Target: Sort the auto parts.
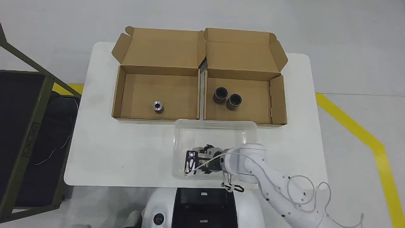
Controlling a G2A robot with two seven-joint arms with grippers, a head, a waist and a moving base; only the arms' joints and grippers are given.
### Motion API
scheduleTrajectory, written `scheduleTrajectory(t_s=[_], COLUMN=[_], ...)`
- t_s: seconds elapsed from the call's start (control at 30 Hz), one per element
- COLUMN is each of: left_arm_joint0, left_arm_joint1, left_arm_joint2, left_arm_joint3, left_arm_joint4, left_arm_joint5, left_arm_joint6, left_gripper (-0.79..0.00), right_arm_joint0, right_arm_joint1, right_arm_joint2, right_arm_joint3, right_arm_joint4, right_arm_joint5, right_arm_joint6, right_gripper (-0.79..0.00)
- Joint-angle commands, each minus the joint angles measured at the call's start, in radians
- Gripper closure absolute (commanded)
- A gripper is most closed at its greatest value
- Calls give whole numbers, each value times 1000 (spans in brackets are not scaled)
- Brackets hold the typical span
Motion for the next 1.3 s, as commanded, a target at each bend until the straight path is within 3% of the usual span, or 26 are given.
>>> scheduleTrajectory(t_s=[0.0, 0.17, 0.3, 0.4, 0.47, 0.5, 0.97, 1.27], left_arm_joint0=[0, 0, 0, 0, 0, 0, 0, 0], left_arm_joint1=[0, 0, 0, 0, 0, 0, 0, 0], left_arm_joint2=[0, 0, 0, 0, 0, 0, 0, 0], left_arm_joint3=[0, 0, 0, 0, 0, 0, 0, 0], left_arm_joint4=[0, 0, 0, 0, 0, 0, 0, 0], left_arm_joint5=[0, 0, 0, 0, 0, 0, 0, 0], left_arm_joint6=[0, 0, 0, 0, 0, 0, 0, 0], left_gripper=[-785, -785, -785, -785, -785, -785, -785, -785], right_arm_joint0=[-1, 3, 14, 22, 26, 28, 32, 24], right_arm_joint1=[2, 3, 2, 2, 2, 2, 17, 26], right_arm_joint2=[4, 4, -6, -13, -17, -19, -6, -1], right_arm_joint3=[3, 15, 25, 32, 35, 35, -26, 20], right_arm_joint4=[9, 41, 56, 59, 60, 59, 8, -24], right_arm_joint5=[3, -1, -1, 1, 3, 3, 12, 16], right_arm_joint6=[8, 22, 24, 24, 25, 26, 10, -21], right_gripper=[-329, -336, -283, -169, -22, 0, 0, 0])
